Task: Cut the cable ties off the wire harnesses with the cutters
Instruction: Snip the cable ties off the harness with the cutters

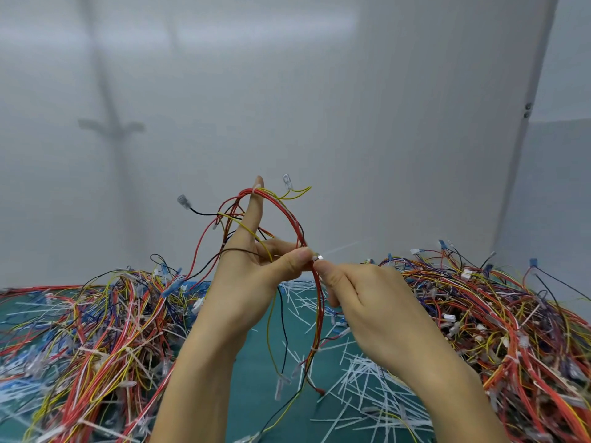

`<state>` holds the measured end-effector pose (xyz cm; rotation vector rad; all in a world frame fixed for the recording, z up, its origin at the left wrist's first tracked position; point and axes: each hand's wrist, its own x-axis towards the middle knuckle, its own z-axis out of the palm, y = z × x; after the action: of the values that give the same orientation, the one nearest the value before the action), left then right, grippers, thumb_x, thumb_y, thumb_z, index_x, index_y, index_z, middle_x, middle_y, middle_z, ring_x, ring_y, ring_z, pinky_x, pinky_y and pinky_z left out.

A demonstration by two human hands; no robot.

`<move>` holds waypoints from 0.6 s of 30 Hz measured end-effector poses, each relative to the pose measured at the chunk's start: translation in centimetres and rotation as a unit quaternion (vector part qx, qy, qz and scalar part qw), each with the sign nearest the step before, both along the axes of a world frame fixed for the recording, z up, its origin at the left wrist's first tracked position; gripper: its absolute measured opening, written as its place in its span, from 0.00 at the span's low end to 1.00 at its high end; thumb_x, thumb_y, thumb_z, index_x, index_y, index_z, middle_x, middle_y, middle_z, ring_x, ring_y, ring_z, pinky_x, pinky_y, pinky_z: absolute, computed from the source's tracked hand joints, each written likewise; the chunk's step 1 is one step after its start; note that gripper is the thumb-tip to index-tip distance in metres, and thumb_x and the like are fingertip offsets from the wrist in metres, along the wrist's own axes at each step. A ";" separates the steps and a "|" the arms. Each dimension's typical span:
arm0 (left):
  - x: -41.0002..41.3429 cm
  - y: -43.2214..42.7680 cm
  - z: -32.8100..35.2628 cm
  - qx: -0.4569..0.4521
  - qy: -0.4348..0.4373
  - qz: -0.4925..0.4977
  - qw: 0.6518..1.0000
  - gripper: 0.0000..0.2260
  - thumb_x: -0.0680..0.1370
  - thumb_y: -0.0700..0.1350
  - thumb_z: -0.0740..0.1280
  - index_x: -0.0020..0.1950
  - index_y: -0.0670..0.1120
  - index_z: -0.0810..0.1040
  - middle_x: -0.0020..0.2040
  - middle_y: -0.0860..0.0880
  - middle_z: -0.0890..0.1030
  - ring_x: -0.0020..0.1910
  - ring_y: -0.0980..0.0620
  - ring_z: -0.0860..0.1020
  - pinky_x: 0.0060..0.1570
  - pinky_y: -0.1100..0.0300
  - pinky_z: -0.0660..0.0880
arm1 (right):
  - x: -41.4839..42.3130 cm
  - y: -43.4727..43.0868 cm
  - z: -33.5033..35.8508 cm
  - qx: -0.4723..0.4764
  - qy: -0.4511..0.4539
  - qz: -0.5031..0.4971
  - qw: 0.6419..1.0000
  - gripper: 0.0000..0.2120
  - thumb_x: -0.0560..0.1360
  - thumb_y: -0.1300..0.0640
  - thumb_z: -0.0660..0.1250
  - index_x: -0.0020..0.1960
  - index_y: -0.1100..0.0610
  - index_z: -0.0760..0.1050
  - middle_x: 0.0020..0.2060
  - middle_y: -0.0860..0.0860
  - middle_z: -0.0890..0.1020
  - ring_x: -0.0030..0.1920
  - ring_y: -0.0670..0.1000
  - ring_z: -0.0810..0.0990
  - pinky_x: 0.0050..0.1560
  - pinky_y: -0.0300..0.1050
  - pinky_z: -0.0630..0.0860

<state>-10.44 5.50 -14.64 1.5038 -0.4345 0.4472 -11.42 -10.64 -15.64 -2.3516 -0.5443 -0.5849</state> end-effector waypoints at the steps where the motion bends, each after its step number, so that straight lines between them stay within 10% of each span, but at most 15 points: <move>1: 0.0 0.0 0.0 0.001 0.000 0.000 1.000 0.44 0.74 0.34 0.71 0.79 0.61 0.52 0.37 0.48 0.83 0.36 0.55 0.82 0.43 0.64 0.78 | 0.0 0.0 0.0 -0.001 0.001 0.001 1.000 0.36 0.70 0.28 0.40 0.34 0.55 0.72 0.26 0.51 0.72 0.31 0.51 0.71 0.37 0.49 0.67; 13: 0.1 -0.1 -0.1 0.003 0.015 0.008 1.000 0.43 0.74 0.36 0.71 0.79 0.60 0.51 0.39 0.46 0.85 0.42 0.51 0.85 0.46 0.63 0.80 | 0.2 0.1 -0.2 0.059 0.020 0.031 0.998 0.35 0.73 0.30 0.44 0.31 0.56 0.73 0.26 0.49 0.76 0.29 0.51 0.74 0.35 0.45 0.69; 18: 0.0 -0.1 0.2 -0.064 0.036 -0.007 0.997 0.44 0.72 0.40 0.71 0.79 0.61 0.48 0.44 0.43 0.86 0.45 0.48 0.85 0.42 0.65 0.79 | 0.2 0.2 0.1 0.236 0.004 0.001 0.972 0.30 0.74 0.31 0.50 0.31 0.52 0.74 0.23 0.43 0.76 0.26 0.47 0.75 0.35 0.52 0.76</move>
<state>-10.40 5.42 -14.45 1.3887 -0.3526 0.4010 -11.25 -10.46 -15.49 -1.9018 -0.3560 -0.6264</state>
